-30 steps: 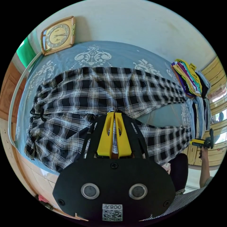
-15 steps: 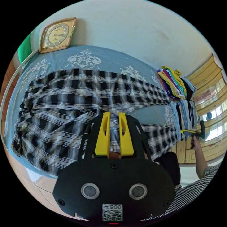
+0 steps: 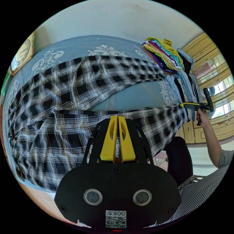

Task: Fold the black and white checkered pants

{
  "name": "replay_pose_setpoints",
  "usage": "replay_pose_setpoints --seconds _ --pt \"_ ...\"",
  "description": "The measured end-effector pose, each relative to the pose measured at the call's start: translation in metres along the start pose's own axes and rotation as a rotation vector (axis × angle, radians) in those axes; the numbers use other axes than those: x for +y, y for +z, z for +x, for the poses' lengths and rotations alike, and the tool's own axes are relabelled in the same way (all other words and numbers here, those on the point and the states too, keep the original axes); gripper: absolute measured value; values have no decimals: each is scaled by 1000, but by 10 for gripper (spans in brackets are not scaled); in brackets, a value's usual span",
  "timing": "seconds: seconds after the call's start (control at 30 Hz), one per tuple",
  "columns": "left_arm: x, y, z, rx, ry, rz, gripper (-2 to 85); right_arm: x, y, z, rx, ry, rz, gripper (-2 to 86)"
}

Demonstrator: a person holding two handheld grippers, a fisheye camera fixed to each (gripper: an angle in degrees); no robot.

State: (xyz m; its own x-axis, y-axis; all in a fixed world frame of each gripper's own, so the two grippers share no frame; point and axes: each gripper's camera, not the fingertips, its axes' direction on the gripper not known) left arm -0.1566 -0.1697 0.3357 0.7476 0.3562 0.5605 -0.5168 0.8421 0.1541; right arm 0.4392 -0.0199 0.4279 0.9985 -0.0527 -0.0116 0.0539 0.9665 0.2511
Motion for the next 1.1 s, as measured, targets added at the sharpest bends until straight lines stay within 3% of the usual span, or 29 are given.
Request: replay_pose_setpoints --seconds 0.1,0.23,0.4,0.57,0.73,1.1 --pt "-2 11 -1 -16 9 -4 13 -6 -4 10 -23 17 2 14" --pt "8 23 -15 14 -50 -22 39 -18 24 16 46 31 -152 24" --pt "51 -5 -37 51 -76 67 68 4 3 21 24 35 -58 59" --pt "115 -10 -47 74 -56 8 73 55 5 13 -32 -3 -76 81" --pt "162 20 -40 68 -49 -121 61 81 27 23 -113 96 -106 82" --pt "202 32 -64 58 -83 -95 10 88 22 29 -146 131 -101 70"
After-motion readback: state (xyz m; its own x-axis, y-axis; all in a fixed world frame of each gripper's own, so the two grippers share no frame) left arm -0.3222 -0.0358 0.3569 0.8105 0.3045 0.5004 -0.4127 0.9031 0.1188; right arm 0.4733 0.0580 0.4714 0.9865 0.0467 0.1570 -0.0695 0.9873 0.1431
